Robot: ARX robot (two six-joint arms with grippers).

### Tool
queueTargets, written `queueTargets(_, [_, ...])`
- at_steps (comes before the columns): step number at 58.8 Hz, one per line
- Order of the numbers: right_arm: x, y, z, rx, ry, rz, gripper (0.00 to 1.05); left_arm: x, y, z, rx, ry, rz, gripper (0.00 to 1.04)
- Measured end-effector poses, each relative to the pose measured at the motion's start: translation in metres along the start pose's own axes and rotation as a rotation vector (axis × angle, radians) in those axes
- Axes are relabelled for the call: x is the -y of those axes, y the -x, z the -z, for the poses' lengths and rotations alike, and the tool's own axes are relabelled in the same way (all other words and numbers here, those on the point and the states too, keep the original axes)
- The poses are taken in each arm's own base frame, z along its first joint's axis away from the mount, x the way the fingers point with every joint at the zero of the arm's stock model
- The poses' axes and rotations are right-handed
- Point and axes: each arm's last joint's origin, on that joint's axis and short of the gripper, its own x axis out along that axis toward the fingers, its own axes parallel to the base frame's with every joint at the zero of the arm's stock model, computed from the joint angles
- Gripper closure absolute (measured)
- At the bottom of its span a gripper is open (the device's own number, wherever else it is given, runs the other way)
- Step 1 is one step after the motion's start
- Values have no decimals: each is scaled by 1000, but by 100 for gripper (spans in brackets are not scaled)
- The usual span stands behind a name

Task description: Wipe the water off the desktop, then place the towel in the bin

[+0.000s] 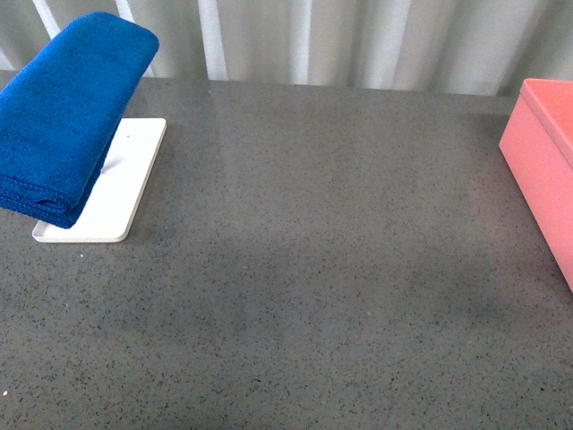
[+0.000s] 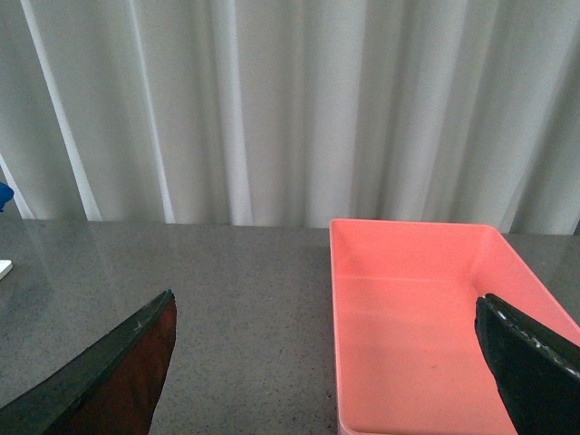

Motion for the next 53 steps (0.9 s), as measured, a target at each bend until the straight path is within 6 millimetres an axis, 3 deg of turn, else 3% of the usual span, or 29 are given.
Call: queueTargets(53, [0, 0, 0, 0, 0, 0, 7, 0, 0, 0, 0, 0, 0, 7])
